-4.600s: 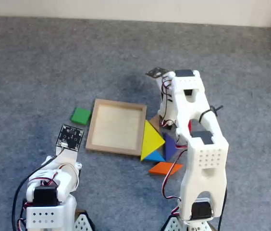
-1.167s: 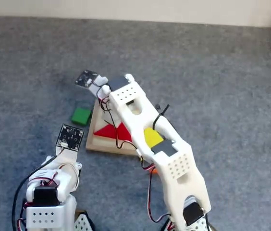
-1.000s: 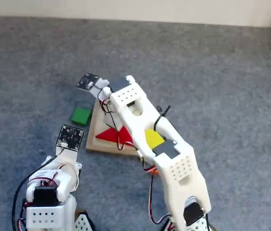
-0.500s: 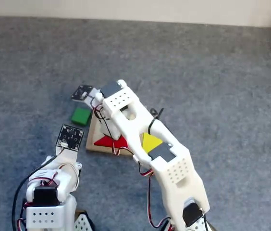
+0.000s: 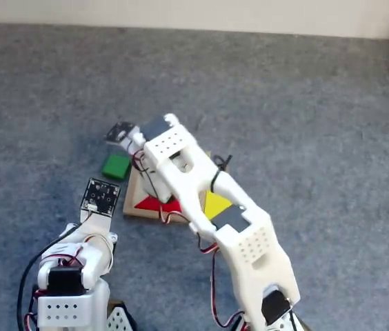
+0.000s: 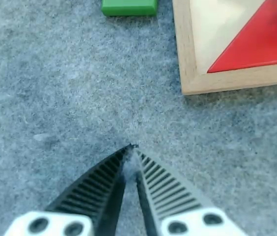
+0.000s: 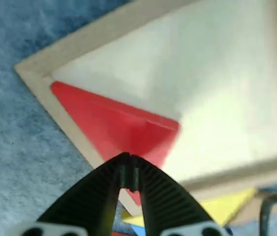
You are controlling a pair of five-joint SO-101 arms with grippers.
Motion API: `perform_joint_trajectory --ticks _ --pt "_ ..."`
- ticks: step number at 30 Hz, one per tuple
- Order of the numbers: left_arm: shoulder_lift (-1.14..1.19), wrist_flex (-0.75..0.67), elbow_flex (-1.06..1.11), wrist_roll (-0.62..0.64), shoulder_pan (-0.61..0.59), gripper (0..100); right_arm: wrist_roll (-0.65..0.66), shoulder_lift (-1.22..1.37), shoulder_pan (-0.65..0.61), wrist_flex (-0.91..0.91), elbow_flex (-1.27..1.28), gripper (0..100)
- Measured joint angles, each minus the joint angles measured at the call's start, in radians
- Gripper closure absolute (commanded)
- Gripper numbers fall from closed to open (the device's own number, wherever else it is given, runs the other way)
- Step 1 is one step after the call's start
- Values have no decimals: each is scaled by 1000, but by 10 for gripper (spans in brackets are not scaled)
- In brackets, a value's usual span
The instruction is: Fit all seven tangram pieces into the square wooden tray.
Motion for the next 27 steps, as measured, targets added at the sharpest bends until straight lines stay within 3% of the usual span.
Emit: perform_joint_trajectory --ticks 14,22,27 --pt "0 0 0 0 0 995 -118 -404 160 25 270 993" --pt "0 0 0 0 0 995 -215 -660 265 -204 618 985" --pt "0 0 0 0 0 995 -281 -721 262 -402 836 811"
